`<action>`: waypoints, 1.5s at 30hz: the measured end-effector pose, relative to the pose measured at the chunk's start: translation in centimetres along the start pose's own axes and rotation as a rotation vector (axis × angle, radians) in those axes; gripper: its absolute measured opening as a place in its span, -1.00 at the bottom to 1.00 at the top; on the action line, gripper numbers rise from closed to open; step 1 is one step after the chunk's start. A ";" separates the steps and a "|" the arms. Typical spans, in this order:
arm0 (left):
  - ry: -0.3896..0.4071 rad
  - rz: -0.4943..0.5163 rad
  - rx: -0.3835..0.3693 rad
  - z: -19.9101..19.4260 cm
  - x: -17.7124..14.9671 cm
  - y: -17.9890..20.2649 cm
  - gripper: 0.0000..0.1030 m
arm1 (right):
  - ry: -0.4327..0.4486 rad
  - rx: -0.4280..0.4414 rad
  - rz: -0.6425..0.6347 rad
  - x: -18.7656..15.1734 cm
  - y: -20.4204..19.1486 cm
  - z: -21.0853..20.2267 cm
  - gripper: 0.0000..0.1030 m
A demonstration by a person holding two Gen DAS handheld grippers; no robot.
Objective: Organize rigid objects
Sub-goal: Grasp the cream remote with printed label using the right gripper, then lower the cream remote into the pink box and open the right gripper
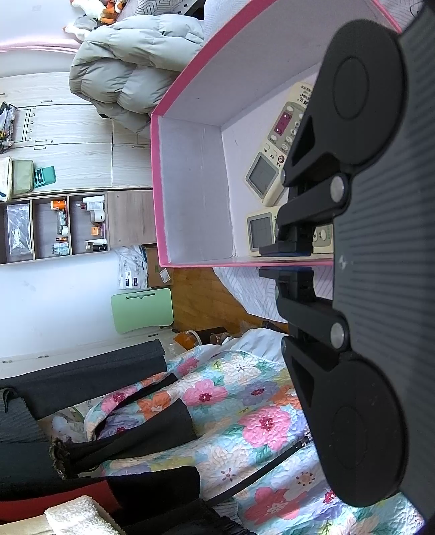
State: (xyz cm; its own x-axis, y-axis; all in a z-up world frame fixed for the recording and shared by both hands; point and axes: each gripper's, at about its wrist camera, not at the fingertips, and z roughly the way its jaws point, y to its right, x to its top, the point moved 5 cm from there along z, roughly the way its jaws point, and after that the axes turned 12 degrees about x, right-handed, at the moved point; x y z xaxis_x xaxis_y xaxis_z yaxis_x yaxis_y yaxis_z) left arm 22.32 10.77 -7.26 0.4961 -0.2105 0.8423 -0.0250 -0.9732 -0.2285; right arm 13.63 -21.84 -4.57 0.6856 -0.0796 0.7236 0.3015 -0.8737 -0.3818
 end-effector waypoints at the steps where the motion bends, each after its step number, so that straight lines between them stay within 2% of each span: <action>1: -0.001 -0.001 0.000 0.0 0.0 0.0 -0.92 | -0.027 -0.058 -0.015 -0.4 1.1 0.2 0.22; 4: -0.001 0.001 0.000 0.0 0.0 0.0 -0.92 | -0.116 -0.158 -0.027 -2.0 4.0 1.5 0.22; 8: -0.003 0.008 0.003 -0.1 0.1 0.1 -0.92 | -0.189 -0.170 0.030 -3.5 7.0 3.6 0.26; 11: -0.002 0.017 0.010 -0.1 0.1 0.2 -0.92 | -0.242 -0.191 0.015 -3.8 8.0 5.8 0.34; 13: -0.003 0.010 0.007 -0.1 0.1 0.3 -0.92 | -0.293 -0.207 -0.009 -3.8 8.0 7.6 0.55; 15: -0.004 0.009 0.006 -0.1 0.2 0.4 -0.92 | -0.272 -0.194 -0.002 -3.3 8.4 8.6 0.63; 17: -0.003 0.014 0.008 -0.1 0.2 0.4 -0.92 | -0.252 -0.195 -0.010 -2.6 8.7 9.4 0.61; 18: -0.004 0.017 0.009 -0.1 0.2 0.5 -0.92 | -0.244 -0.194 -0.007 -2.4 8.9 9.5 0.50; 19: -0.004 0.018 0.008 -0.1 0.2 0.4 -0.92 | -0.230 -0.200 0.006 -1.9 9.1 9.6 0.22; 20: -0.003 0.021 0.007 -0.1 0.1 0.4 -0.92 | -0.208 -0.213 0.041 -1.5 9.4 9.4 0.19; 23: -0.004 0.016 0.009 -0.1 0.1 0.3 -0.92 | -0.149 -0.201 0.190 -1.1 10.6 8.5 0.18; 27: -0.003 0.019 0.010 0.0 0.2 0.3 -0.92 | -0.090 -0.202 0.201 -1.3 9.9 7.0 0.18; 32: 0.001 0.023 0.006 0.0 0.2 0.4 -0.92 | 0.009 -0.209 0.129 -1.0 6.8 3.4 0.18; 37: 0.002 0.010 0.000 0.0 0.2 0.3 -0.92 | 0.124 -0.270 0.057 -1.5 3.1 -0.8 0.18; 41: 0.002 0.042 0.020 0.0 0.2 0.5 -0.92 | 0.149 -0.234 0.001 -0.9 0.6 -2.1 0.18; 45: 0.001 0.016 0.008 0.0 0.2 0.2 -0.92 | 0.172 -0.197 -0.072 0.7 -2.0 -3.0 0.18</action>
State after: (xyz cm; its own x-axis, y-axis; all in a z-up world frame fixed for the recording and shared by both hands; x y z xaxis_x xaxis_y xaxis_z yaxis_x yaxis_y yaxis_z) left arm 22.43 10.57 -7.13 0.4946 -0.2263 0.8391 -0.0259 -0.9689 -0.2461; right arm 11.46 -21.57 -1.57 0.5390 -0.0792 0.8385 0.1991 -0.9554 -0.2182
